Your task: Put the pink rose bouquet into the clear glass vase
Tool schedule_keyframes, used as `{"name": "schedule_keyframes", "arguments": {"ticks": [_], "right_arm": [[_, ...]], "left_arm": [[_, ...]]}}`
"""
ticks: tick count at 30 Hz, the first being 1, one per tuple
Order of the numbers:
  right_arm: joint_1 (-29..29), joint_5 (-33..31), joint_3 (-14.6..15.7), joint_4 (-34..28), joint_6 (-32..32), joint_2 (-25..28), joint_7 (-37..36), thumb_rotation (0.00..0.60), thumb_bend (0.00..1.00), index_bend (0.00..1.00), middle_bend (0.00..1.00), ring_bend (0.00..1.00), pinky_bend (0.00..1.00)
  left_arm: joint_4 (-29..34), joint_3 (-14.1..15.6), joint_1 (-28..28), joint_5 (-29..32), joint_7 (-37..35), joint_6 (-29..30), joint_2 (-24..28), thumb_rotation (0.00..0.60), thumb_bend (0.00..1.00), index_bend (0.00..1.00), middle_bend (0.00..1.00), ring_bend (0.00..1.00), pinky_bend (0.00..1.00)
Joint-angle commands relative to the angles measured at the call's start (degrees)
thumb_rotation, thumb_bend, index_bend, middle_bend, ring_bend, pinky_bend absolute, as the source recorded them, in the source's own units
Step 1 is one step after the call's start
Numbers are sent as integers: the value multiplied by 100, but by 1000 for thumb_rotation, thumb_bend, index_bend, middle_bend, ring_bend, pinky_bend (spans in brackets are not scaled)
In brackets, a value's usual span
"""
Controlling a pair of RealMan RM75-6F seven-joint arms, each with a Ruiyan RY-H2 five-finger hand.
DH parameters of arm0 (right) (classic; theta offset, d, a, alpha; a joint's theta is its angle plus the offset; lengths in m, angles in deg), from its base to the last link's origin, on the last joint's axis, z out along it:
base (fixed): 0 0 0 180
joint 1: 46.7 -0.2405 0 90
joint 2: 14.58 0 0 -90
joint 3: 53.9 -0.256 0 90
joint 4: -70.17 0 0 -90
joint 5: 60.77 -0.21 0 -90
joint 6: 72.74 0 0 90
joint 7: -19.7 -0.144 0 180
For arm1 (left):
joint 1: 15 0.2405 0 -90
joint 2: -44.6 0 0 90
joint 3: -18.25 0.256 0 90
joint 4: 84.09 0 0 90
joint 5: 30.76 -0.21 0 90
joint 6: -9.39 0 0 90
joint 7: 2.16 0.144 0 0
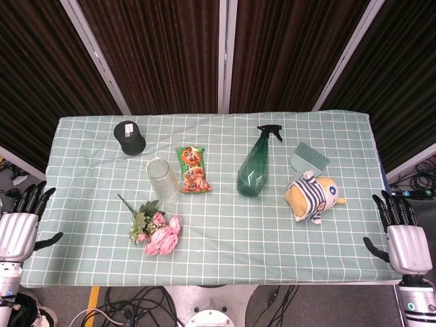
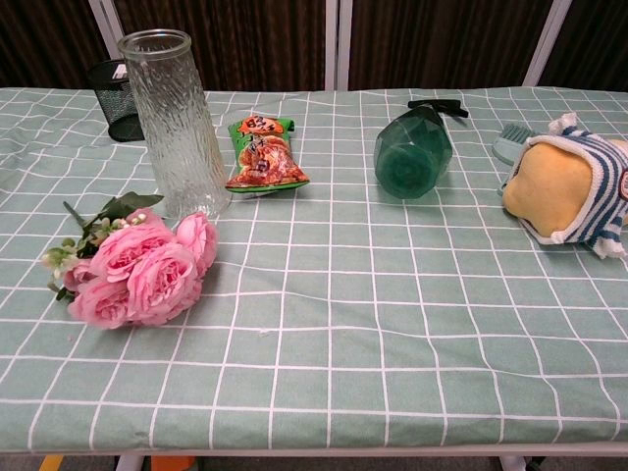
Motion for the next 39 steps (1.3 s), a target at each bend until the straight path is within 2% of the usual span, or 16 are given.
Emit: {"name": "schedule_keyframes", "arguments": {"ticks": [1,8,13,20,22,31,39], "right_arm": [[5,3,-12,13,-22,9,-30,600,131,0,0,0,0],[-8,-86,-22,-4,84,114,-255,600,130,0,0,0,0],[-12,-151,-45,15,111,97,-314,600,131,0,0,0,0],[-29,-46,-47,-105,72,154,-302,600,131,0,0,0,0],[-54,-36,-67,-144,82,173,-285,600,131,0,0,0,0],[-88,-170,-78,-170,214,204,-315,600,130,0,0,0,0],[-141,-270,-92,-111,353,243,-356,600,131,0,0,0,0]], "left_arm": [[-20,11,-1,5,-6,-18,-13,600,79,111,0,0,147],[2,122,-18,-122,15,-83,-88,600,79,111,0,0,147],[174,291,-124,-543,-10,-180,22,600,79,111,0,0,147],[709,685,-413,-1066,-78,-810,278,600,79,110,0,0,147],[881,703,-562,-1132,65,-1062,200,600,79,109,0,0,147],[1375,553,-1196,-690,751,-2210,-202,600,78,98,0,0,157],[1535,430,-1629,-241,1515,-2867,-386,600,79,90,0,0,124]]}}
